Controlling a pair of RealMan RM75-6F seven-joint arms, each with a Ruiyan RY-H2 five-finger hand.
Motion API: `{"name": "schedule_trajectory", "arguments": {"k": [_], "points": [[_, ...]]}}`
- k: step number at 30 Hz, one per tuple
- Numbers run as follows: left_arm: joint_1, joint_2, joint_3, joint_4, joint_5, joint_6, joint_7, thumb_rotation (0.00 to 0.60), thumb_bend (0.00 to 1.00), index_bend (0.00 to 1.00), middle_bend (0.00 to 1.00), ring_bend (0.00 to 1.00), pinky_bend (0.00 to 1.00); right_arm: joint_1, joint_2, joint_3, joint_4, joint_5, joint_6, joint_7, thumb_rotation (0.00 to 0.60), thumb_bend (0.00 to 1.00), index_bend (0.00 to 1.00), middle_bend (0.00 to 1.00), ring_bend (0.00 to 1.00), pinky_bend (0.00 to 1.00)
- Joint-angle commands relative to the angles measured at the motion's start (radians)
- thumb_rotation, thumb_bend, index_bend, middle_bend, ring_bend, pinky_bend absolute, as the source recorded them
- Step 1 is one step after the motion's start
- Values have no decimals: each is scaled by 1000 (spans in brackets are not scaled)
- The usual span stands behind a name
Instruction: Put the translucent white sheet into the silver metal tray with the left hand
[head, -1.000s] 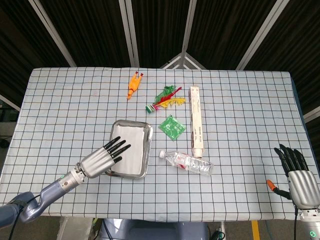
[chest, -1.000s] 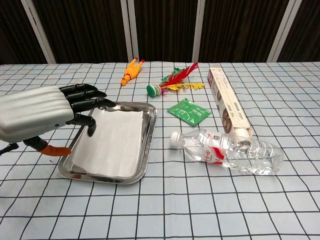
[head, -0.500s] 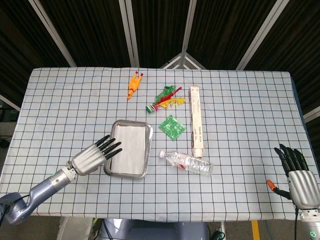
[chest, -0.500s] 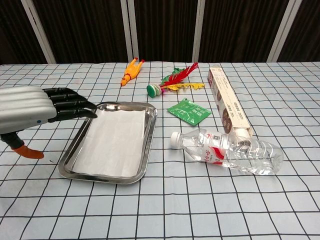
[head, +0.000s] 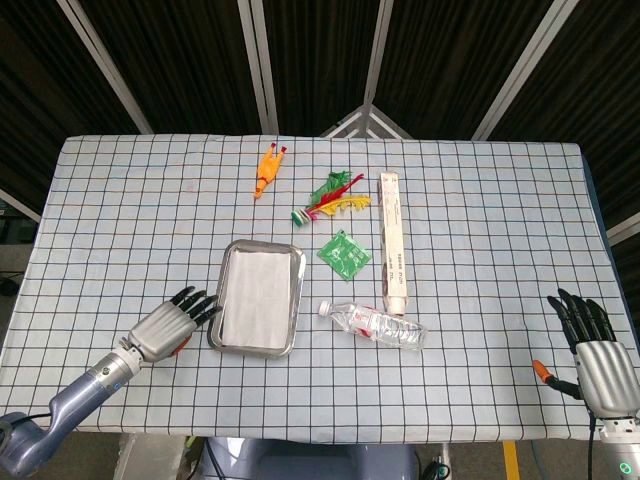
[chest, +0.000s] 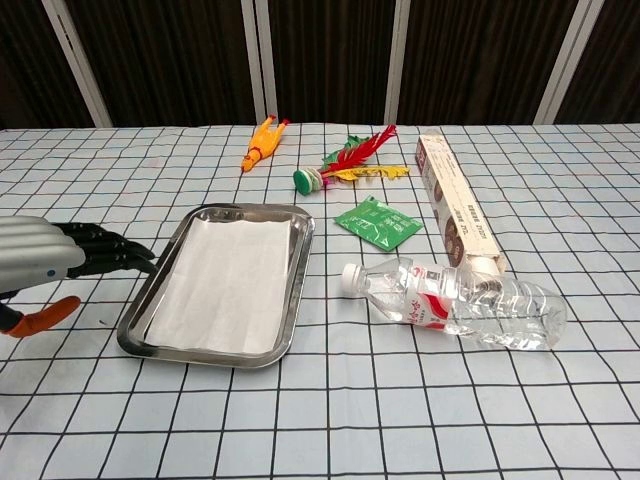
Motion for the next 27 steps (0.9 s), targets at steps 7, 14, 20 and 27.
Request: {"name": "schedule_trajectory", "arguments": {"k": [7, 14, 20, 27], "points": [[-52, -44, -76, -84, -121, -77, 168, 600, 749, 0, 0, 0, 0, 0, 0, 1, 0, 1, 0, 0, 600, 289, 0, 0, 0, 11], [-99, -97, -111, -168, -415, -99, 435, 600, 749, 0, 0, 0, 0, -1, 3, -1, 3, -1, 3, 14, 600, 289, 0, 0, 0, 11], [-131, -130, -114, -181, -517, -67, 530, 600, 749, 0, 0, 0, 0, -1, 4, -2, 3, -2, 2, 17, 600, 289, 0, 0, 0, 11], [-171, -165, -117, -184, -584, -54, 574, 600, 749, 0, 0, 0, 0, 0, 5, -3, 0, -2, 0, 15, 600, 289, 0, 0, 0, 11]]}}
